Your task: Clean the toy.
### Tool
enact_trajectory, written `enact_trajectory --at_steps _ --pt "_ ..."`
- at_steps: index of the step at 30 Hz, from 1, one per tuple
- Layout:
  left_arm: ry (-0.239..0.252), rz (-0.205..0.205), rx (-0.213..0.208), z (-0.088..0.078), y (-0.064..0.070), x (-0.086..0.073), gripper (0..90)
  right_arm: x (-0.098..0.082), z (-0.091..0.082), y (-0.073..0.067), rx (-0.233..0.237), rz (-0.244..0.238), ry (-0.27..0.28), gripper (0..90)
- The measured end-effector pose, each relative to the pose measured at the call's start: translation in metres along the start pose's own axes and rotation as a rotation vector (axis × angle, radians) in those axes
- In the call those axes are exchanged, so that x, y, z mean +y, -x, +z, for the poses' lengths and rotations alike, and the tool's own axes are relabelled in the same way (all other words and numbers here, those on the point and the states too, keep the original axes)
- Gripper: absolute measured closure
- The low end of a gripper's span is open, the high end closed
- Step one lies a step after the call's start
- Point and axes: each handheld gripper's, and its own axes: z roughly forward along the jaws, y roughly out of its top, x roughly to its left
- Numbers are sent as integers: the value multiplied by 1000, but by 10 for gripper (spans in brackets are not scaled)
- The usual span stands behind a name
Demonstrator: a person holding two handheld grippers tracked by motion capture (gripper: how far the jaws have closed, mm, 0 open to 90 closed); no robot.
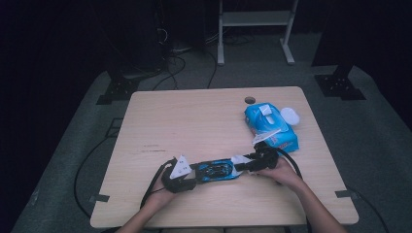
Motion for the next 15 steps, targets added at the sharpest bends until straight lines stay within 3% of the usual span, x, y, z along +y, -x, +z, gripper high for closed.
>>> enact_trajectory --at_steps 6,9,15 --pt "17 28 12 -2 2 -3 557 0 8 0 60 8 -3 469" --pt "23 49 21 -1 5 -3 550 0 6 -6 39 -37 -10 505" --pt "10 53 15 -2 8 -3 517 -3 2 -20 -17 -113 -17 526"
